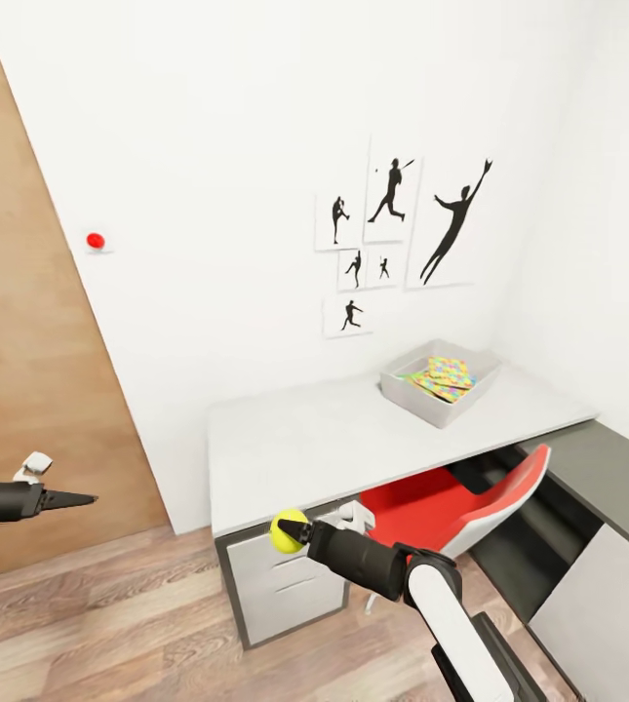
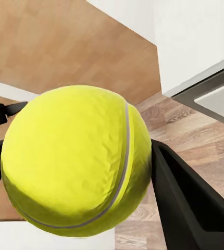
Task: Put all the toys in the child's room - the three board games (two on the bed and one on the table), the two jigsaw puzzles on the table, and the tennis ball on the table - inside the toy box on the table in the child's room.
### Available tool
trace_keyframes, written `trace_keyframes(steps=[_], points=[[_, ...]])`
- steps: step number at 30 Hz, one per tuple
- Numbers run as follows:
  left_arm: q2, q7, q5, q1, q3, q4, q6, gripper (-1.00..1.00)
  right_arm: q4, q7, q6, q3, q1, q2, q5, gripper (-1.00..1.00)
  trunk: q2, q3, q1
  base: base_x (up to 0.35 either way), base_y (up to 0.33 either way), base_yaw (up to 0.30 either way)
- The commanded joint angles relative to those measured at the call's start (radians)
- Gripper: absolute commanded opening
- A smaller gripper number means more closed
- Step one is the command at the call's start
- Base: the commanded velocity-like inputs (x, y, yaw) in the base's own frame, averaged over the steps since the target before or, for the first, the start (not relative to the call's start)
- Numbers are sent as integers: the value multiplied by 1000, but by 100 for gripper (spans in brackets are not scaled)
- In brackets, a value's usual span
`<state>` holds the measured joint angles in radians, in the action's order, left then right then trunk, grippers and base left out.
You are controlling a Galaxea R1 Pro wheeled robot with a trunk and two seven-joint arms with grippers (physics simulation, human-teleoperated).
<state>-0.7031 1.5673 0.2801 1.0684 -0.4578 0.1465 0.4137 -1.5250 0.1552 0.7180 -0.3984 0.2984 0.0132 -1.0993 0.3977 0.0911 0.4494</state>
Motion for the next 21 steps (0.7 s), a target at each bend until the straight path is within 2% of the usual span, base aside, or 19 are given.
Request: trace_keyframes(steps=[1,15,21], points=[[-1,4,7,1,-8,1,11,100,-1,13,2,0,2,0,-12,-100,2,2,1,-94,0,-235],[-1,4,7,1,-8,1,11,100,9,12,1,-1,1,1,-12,-100,2,-9,1,-19,0,-249],[-1,4,7,1,-8,1,10,100,8,12,1,-1,1,1,-11,-100,2,-10,1,0,0,-92]])
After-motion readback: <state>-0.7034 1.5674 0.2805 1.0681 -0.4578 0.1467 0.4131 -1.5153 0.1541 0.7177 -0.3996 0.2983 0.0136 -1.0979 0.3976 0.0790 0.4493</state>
